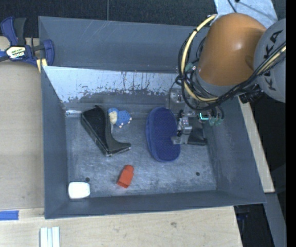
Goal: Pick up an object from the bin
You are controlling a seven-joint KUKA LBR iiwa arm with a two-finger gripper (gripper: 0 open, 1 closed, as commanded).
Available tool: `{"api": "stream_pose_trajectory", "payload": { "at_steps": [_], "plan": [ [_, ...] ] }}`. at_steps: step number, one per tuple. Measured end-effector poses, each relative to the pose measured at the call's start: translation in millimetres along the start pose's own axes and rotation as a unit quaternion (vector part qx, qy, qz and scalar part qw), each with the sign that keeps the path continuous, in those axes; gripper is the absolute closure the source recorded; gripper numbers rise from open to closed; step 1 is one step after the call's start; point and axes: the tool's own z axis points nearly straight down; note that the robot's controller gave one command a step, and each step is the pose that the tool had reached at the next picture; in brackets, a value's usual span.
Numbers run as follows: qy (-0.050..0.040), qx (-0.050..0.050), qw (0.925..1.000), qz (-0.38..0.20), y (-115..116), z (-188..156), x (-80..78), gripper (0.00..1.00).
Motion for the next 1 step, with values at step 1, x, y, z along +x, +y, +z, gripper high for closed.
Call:
{"api": "stream_pose_trajectory", "payload": {
  "at_steps": [1],
  "plan": [
    [0.0001,0.001,0.9993,-0.037,-100.1,119.4,-5.8,0.0]
  ]
}}
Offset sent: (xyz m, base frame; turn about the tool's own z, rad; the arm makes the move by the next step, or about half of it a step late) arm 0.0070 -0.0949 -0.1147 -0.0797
